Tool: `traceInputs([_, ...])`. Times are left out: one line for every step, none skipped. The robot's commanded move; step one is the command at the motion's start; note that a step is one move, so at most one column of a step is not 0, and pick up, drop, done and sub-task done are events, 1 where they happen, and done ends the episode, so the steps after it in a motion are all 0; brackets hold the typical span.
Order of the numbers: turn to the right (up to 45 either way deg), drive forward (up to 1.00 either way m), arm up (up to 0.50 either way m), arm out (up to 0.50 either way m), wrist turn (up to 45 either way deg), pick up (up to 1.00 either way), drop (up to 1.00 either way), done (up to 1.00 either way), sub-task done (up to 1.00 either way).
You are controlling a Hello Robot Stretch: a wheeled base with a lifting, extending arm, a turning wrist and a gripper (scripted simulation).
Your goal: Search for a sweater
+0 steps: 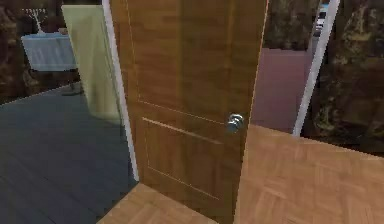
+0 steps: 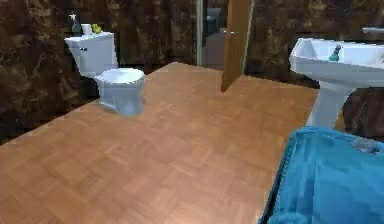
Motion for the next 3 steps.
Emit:
traceInputs([42.0,0.0,0.0,0.0,0.0,0.0,0.0,0.0,0.0])
traceInputs([0.0,0.6,0.0,0.0,0.0,0.0,0.0,0.0,0.0])
traceInputs([-21.0,0.0,0.0,0.0,0.0,0.0,0.0,0.0,0.0])
